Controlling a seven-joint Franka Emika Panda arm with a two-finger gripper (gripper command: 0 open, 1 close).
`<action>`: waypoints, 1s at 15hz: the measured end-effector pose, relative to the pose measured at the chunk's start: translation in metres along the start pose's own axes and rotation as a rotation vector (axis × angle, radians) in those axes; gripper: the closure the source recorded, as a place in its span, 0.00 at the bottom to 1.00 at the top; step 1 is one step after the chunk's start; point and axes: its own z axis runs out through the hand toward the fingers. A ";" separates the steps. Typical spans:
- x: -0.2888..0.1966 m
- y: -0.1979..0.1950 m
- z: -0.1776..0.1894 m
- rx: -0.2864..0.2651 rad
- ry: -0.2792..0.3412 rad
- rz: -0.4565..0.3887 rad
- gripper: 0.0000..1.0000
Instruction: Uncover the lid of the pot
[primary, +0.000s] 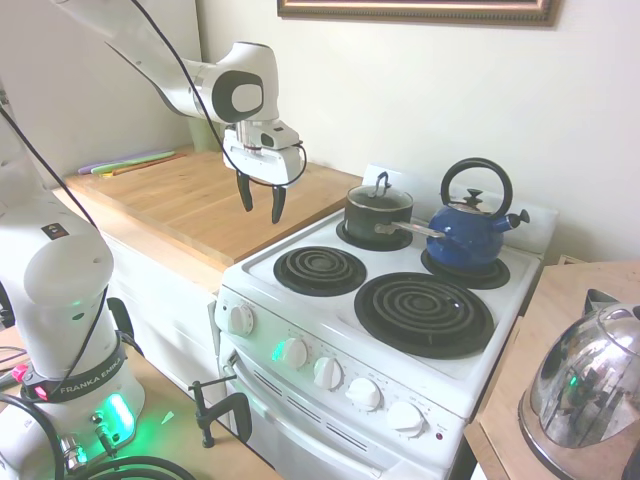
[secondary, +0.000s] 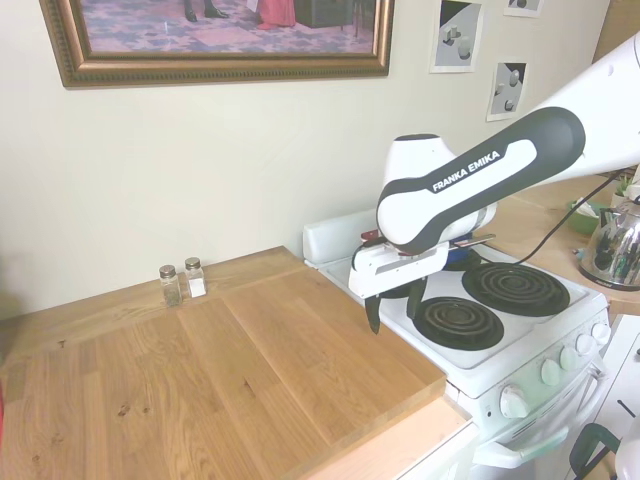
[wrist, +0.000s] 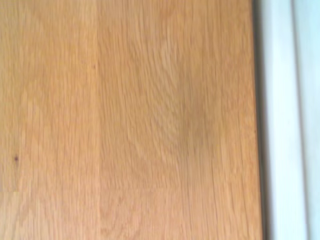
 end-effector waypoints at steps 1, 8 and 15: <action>0.000 0.000 0.000 0.001 -0.002 0.003 0.00; 0.018 0.014 -0.047 0.082 0.038 0.082 0.00; 0.128 0.065 -0.135 0.157 0.133 0.175 0.00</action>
